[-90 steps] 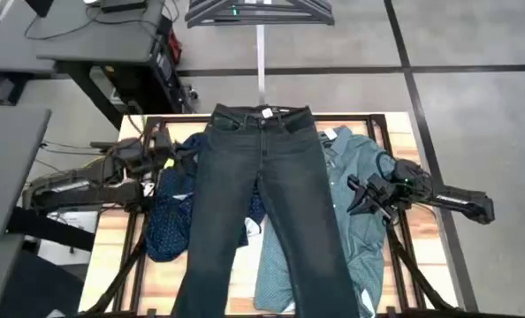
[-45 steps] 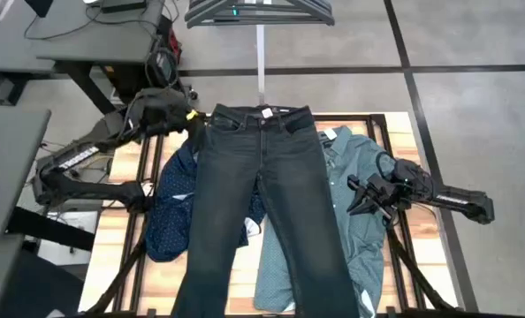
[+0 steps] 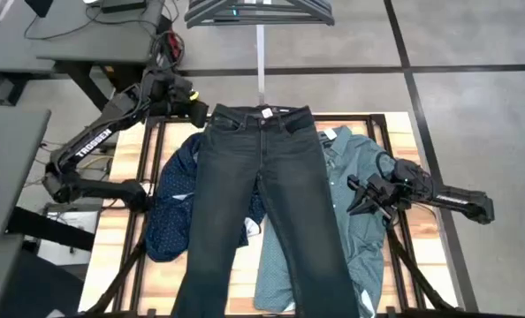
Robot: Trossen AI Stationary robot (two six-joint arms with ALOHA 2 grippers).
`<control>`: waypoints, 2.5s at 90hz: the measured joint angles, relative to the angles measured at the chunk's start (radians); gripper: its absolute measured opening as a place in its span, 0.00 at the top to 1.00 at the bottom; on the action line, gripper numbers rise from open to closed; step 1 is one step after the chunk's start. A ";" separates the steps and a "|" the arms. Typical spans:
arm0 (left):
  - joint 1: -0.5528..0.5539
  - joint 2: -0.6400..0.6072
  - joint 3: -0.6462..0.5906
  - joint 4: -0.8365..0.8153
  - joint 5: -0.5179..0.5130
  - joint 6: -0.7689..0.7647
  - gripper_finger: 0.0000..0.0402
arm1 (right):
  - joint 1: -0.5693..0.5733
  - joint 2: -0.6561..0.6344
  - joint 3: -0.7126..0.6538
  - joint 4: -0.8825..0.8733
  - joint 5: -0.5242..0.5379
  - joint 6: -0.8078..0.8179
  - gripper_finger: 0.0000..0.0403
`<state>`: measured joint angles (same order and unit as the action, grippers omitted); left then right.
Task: Hang clothes
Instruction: Remove the gray hanger from the rack
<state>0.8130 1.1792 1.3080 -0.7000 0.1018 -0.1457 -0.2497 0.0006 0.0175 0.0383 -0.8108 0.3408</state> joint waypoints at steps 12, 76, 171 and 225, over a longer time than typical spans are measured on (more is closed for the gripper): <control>0.076 0.026 0.000 -0.054 0.001 0.031 0.70 | 0.000 0.000 0.000 0.000 0.000 0.000 0.90; 0.124 0.051 0.350 0.104 0.074 0.153 0.63 | 0.000 0.000 -0.001 0.009 0.012 0.022 0.90; 0.060 0.070 0.350 0.177 0.087 -0.059 0.63 | -0.183 0.196 0.135 0.535 0.727 0.676 0.90; 0.179 0.240 0.441 0.279 0.129 0.199 0.63 | -0.549 1.093 1.180 0.284 0.716 -0.273 0.90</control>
<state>0.9922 1.4189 1.7485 -0.4206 0.2309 0.0537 -0.7983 1.0938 1.1976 0.3221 -0.0952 0.0679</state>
